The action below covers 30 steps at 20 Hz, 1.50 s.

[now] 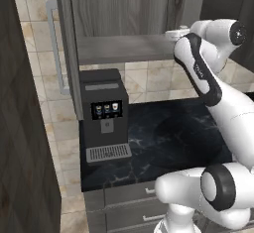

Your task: Retrieve the shaker from the cabinet and place it next the steak on a plate on the dining table.

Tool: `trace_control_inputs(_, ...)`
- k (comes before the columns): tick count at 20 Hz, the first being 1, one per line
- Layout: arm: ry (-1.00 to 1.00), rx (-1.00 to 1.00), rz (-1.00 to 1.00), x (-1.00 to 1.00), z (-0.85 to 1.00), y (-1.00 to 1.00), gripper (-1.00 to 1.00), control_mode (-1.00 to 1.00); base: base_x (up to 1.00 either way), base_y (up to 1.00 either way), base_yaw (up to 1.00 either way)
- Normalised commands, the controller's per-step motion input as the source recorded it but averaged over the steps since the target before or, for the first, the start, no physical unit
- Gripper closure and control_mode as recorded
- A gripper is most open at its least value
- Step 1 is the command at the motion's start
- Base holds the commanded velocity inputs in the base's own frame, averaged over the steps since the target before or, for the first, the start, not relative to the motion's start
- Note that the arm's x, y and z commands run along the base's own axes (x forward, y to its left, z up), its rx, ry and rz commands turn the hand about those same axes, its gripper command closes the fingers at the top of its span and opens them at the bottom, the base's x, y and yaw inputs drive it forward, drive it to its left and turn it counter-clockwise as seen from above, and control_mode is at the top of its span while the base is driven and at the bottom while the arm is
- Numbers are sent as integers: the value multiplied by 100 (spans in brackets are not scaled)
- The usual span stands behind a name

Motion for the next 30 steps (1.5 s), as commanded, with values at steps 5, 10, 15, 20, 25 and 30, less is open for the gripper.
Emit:
trace_control_inputs(5,-4,0,17,-100,30,5,100,-100,0,0,0)
trace_control_inputs(10,-1,0,17,-100,6,13,100,-100,0,0,0)
trace_control_inputs(15,-2,0,14,-100,-13,20,100,-100,0,0,0)
trace_control_inputs(20,-16,-4,4,-100,-49,47,100,-100,0,0,0)
trace_control_inputs(25,-14,0,3,-100,-31,29,100,-100,0,0,0)
trace_control_inputs(30,-1,1,1,-80,-42,10,100,100,-20,-1,0)
